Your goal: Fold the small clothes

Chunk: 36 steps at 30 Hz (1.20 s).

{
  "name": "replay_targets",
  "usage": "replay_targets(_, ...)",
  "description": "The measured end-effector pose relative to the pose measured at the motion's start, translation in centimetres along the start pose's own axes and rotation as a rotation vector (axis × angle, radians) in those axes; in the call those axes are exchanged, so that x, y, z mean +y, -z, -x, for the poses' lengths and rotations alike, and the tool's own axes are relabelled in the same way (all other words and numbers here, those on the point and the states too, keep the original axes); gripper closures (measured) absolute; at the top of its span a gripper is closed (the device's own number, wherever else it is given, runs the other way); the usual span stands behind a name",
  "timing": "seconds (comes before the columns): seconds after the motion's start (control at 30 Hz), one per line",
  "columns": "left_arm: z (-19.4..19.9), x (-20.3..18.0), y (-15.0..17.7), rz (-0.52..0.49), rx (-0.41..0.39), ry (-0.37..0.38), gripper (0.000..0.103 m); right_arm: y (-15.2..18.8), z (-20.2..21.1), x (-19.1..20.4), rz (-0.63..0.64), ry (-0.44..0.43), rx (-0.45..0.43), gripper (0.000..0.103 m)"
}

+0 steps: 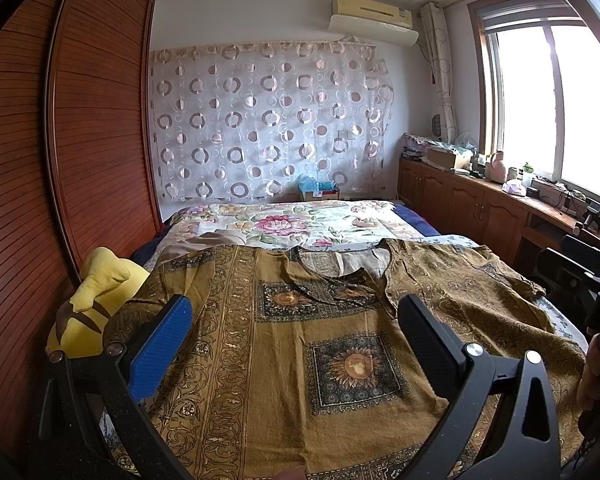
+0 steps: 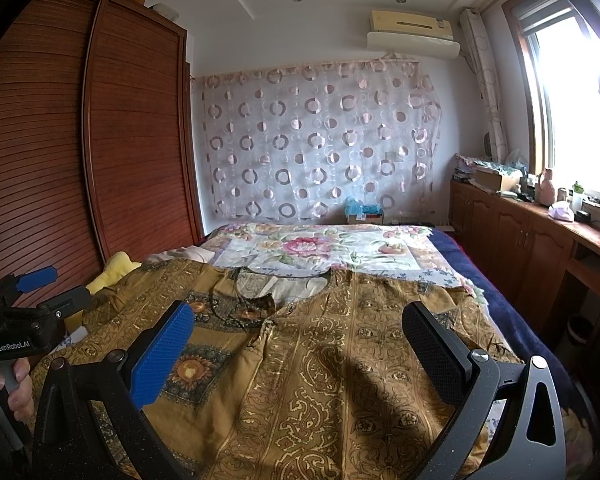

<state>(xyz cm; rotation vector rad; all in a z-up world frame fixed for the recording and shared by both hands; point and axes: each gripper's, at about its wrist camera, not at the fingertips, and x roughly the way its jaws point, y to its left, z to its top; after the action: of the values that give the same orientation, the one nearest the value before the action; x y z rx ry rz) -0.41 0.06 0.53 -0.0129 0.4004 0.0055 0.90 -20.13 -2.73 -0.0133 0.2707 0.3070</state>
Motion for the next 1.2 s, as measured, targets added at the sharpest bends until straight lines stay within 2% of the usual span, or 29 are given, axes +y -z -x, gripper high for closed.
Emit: replay_targets(1.2,0.0,-0.02,-0.17,-0.005,-0.001,-0.004,0.0,0.19,0.04,0.12,-0.001,-0.01,-0.002,0.0)
